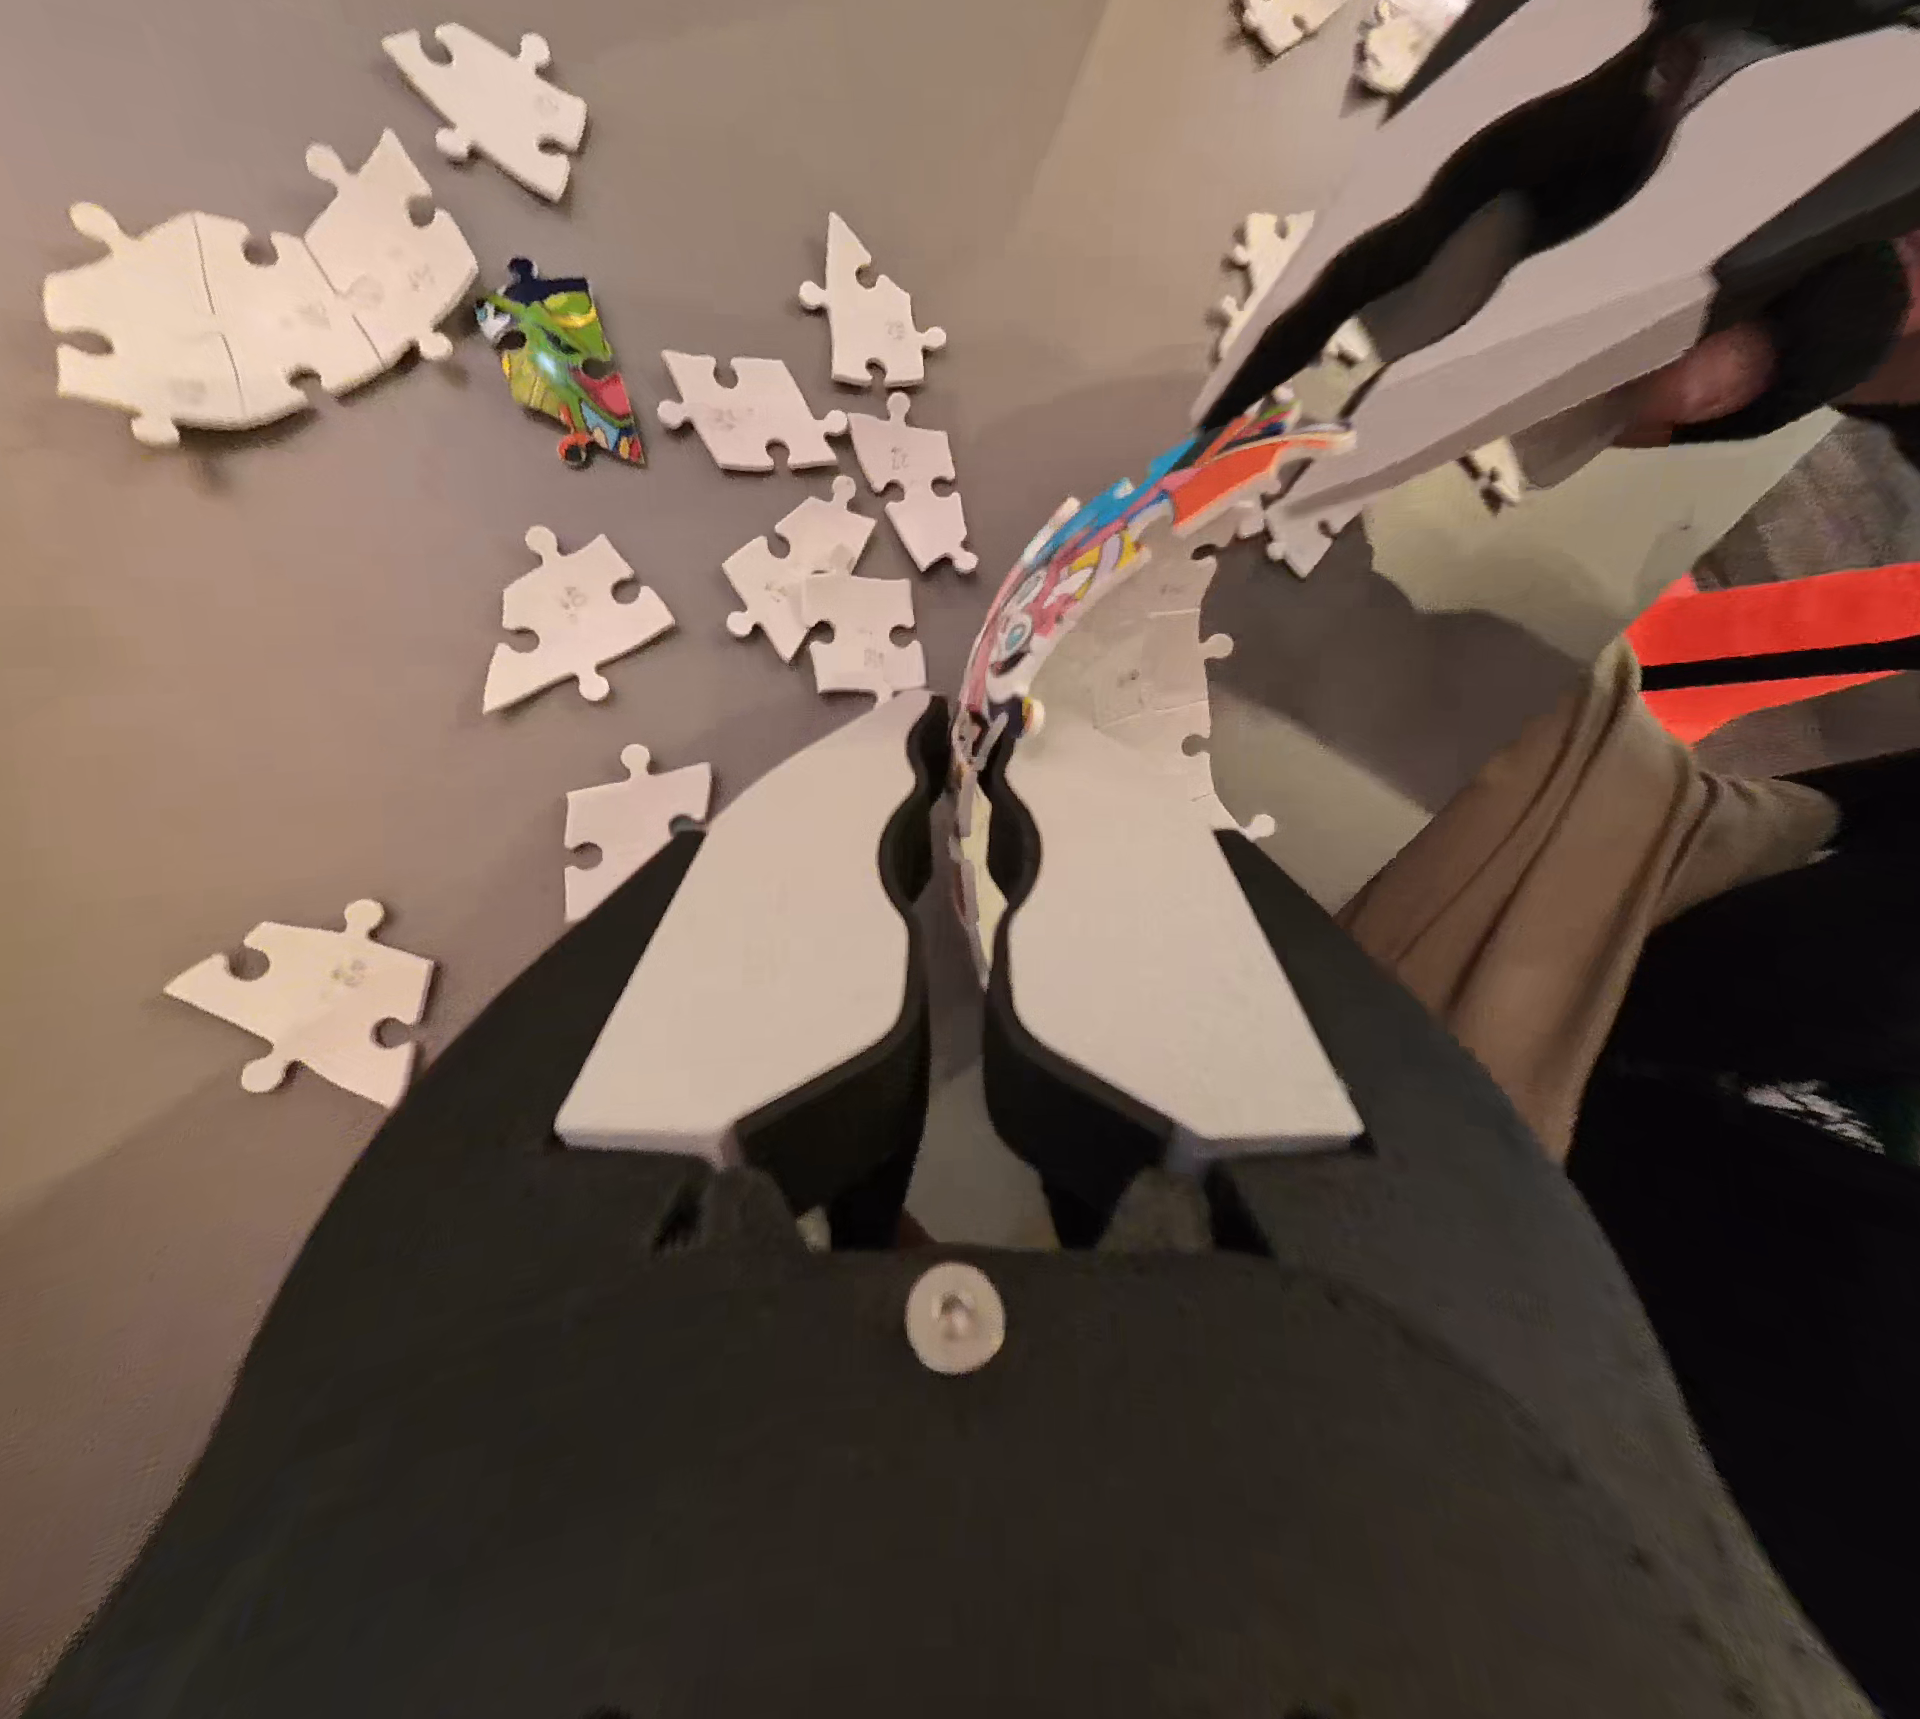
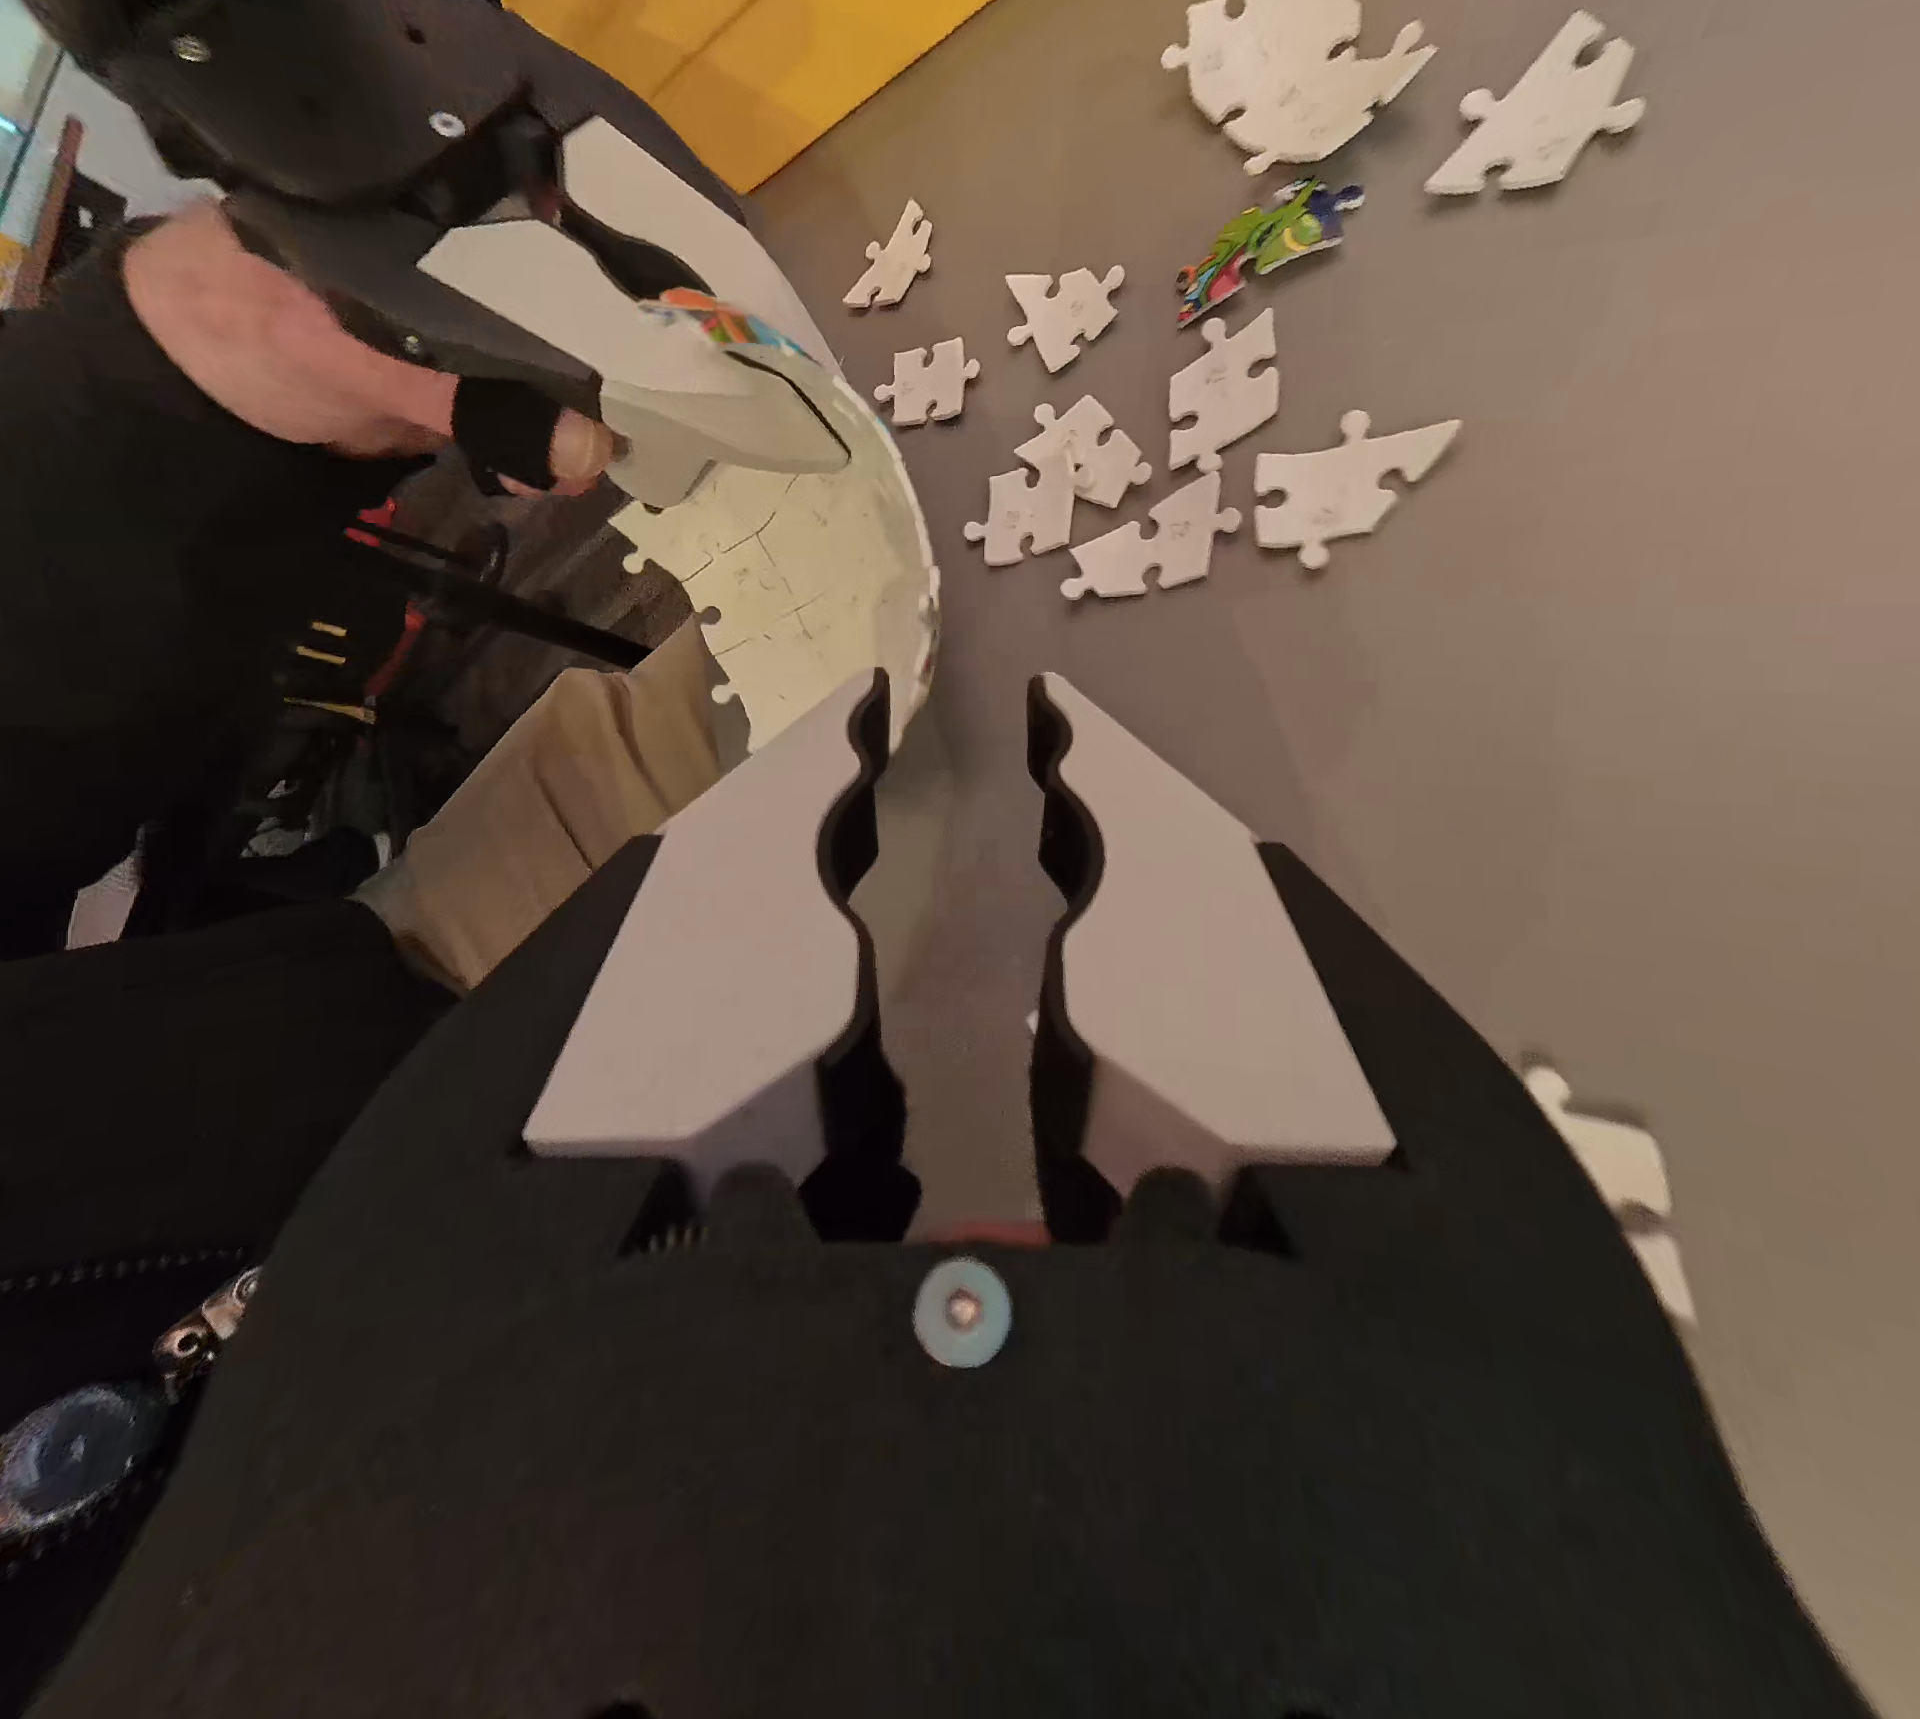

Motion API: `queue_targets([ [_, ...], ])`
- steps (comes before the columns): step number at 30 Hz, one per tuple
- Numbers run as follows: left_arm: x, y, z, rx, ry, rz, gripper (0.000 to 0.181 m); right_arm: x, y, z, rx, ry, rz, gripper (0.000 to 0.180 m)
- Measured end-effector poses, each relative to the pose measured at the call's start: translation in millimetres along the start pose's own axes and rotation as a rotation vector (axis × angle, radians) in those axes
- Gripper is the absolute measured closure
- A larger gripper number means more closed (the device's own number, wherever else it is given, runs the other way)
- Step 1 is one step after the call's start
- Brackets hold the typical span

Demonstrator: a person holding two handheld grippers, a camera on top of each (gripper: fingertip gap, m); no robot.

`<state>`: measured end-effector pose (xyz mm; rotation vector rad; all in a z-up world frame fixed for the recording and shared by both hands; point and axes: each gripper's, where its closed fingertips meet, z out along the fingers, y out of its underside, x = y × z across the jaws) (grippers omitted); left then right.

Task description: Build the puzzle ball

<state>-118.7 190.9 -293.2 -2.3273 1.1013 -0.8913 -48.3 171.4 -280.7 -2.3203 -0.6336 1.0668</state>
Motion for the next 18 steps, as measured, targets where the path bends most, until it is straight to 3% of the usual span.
queue_targets([
  [1, -2, 2, 0, -0.008, 0.015, -0.026, 0.176, 2, -1, -7, 0.013, 0.01, 0.001, 0.155],
  [12, -5, 25, 11, -0.156, 0.136, -0.113, 0.176, 50, 13, -122, 0.169, 0.22, 0.03, 0.154],
  [18, 1, 27, 19, -0.201, 0.166, -0.099, 0.176, 79, 47, -182, 0.142, 0.388, -0.004, 0.152],
])
